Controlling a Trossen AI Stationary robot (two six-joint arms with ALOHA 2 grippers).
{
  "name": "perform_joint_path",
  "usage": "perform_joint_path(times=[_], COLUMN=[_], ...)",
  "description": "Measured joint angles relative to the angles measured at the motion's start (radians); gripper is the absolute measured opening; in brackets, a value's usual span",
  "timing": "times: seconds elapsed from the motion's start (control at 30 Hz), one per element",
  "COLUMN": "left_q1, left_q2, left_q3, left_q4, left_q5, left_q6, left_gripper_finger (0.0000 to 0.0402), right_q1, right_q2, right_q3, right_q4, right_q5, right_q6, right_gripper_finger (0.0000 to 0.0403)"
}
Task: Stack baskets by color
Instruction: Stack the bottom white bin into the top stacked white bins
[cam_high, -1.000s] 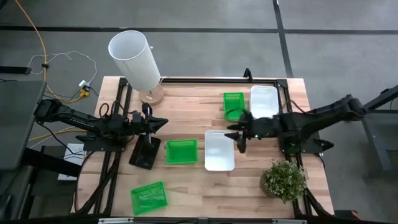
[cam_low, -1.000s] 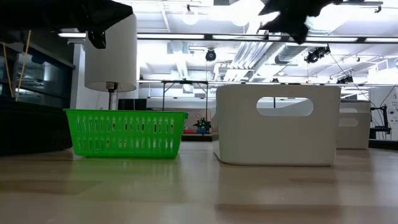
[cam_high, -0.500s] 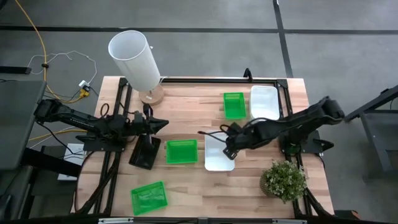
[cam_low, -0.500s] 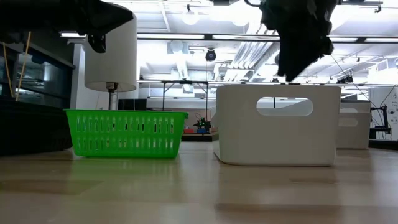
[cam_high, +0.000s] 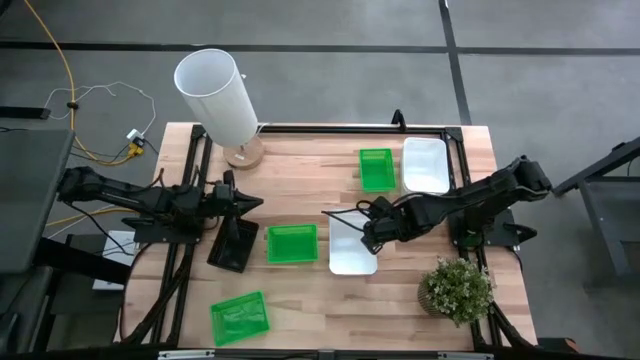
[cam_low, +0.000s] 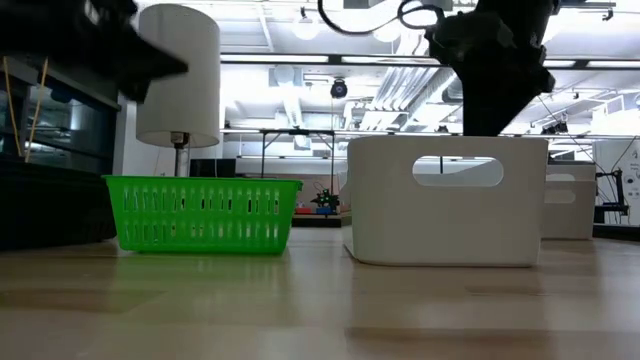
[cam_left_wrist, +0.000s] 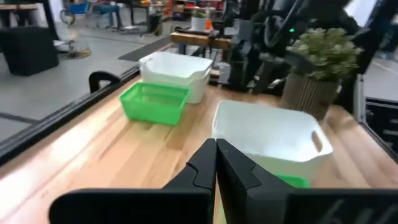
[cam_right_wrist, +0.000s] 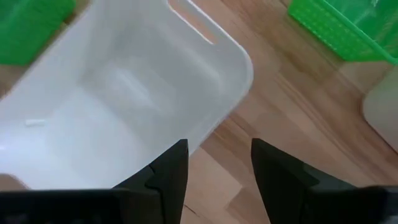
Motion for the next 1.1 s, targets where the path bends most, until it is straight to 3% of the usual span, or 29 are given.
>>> perform_joint_path(times=[0.37,0.87,1.0,1.1], left_q1=[-0.002,-0.002,-0.002,-0.002], left_q2=[-0.189,-0.206,-0.206,-0.206], left_q3=[-0.194,-0.191,-0.191,-0.191], left_q4=[0.043,0.001,0.001,0.0], left_q5=[0.049,0.041,0.025,0.021], left_q6=[-0.071,-0.091,-0.076,-0.076], left_gripper_finger=[0.0,0.0,0.0,0.0], right_q1=[-0.009,-0.092,-0.095,-0.094], right_q2=[0.03,0.187,0.186,0.186], right_q3=[-0.001,-0.002,-0.002,-0.002], right_q4=[0.038,0.078,0.067,0.056], right_q5=[-0.003,-0.033,-0.031,-0.028], right_q6=[0.107,0.071,0.065,0.052], right_gripper_finger=[0.0163,0.0162,0.0134,0.008])
